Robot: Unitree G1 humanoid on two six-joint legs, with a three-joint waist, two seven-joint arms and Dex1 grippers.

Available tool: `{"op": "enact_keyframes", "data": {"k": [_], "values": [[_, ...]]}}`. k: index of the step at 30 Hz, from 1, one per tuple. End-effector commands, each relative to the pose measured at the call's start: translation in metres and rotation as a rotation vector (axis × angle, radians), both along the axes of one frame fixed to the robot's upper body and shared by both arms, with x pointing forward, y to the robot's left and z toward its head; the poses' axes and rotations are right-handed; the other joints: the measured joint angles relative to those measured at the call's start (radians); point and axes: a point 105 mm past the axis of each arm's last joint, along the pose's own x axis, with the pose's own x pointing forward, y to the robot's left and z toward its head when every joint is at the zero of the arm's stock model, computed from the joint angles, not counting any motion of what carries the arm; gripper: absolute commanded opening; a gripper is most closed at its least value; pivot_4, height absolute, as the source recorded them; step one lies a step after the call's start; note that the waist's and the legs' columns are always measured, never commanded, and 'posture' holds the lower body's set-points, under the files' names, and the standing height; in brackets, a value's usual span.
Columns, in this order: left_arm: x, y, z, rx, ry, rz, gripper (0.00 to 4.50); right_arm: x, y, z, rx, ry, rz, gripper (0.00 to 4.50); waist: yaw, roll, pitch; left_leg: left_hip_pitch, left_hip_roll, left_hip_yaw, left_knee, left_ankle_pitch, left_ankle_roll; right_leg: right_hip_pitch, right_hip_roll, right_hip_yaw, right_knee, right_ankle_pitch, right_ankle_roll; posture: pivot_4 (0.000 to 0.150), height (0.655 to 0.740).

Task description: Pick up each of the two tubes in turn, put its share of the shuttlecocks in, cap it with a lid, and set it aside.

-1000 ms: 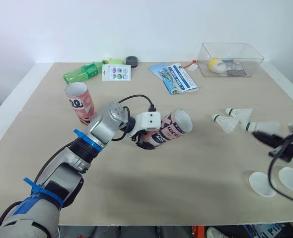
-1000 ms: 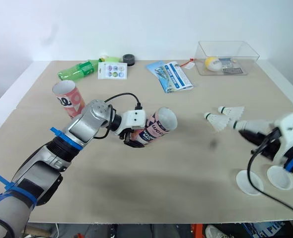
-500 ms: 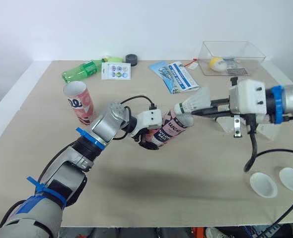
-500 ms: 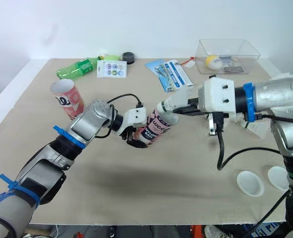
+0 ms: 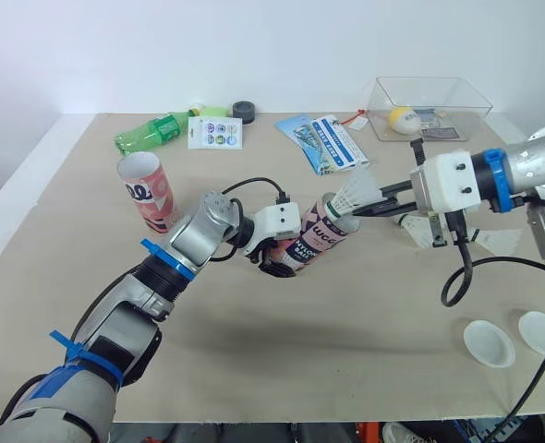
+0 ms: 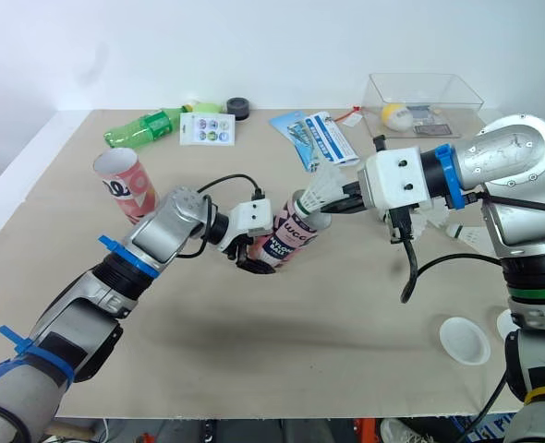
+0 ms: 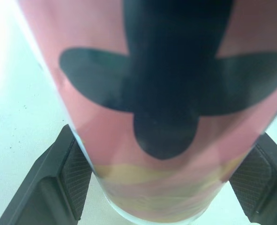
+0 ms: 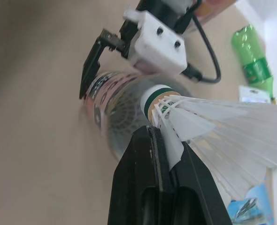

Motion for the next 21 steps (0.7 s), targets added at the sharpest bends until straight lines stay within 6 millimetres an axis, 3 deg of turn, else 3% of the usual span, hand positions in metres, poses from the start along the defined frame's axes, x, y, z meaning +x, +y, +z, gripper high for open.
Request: {"op": "enact_keyframes", "data": {"k": [1,9,12,16,21], "values": [[-0.001,-0.002,0.004,-0.008,-0.016,-0.004,3.71,-0.003,0.008,0.003,-0.013,-0.013,0.045,0.02,0.000,0.000,0.000,0.000,0.000,0.000,0.000,0.000,0.000,0.000,0.000,0.000,0.000,0.000,0.000,0.150,0.7400],[-0.001,-0.003,0.005,-0.012,-0.020,-0.002,3.71,0.001,0.003,0.009,0.024,0.029,0.005,2.93,0.001,0.000,0.000,0.000,0.000,0.000,0.000,0.000,0.000,0.000,0.000,0.000,0.000,0.000,0.000,0.150,0.7400],[0.000,0.000,0.003,-0.007,-0.018,0.005,3.71,0.002,-0.003,0.030,0.186,0.092,-0.051,4.38,0.001,0.000,0.000,0.000,0.000,0.000,0.000,0.000,0.000,0.000,0.000,0.000,0.000,0.000,0.000,0.150,0.7400],[-0.001,0.002,0.001,-0.002,-0.015,0.006,3.71,0.004,-0.020,0.047,0.346,0.167,-0.139,4.48,0.001,0.000,0.000,0.000,0.000,0.000,0.000,0.000,0.000,0.000,0.000,0.000,0.000,0.000,-0.001,0.150,0.7400],[0.001,0.003,0.002,0.003,-0.024,0.007,3.71,0.007,-0.031,0.049,0.456,0.239,-0.207,4.48,0.000,0.000,0.000,0.000,0.000,0.000,0.000,0.000,0.000,0.000,0.000,0.000,0.000,0.000,-0.001,0.150,0.7400]]}}
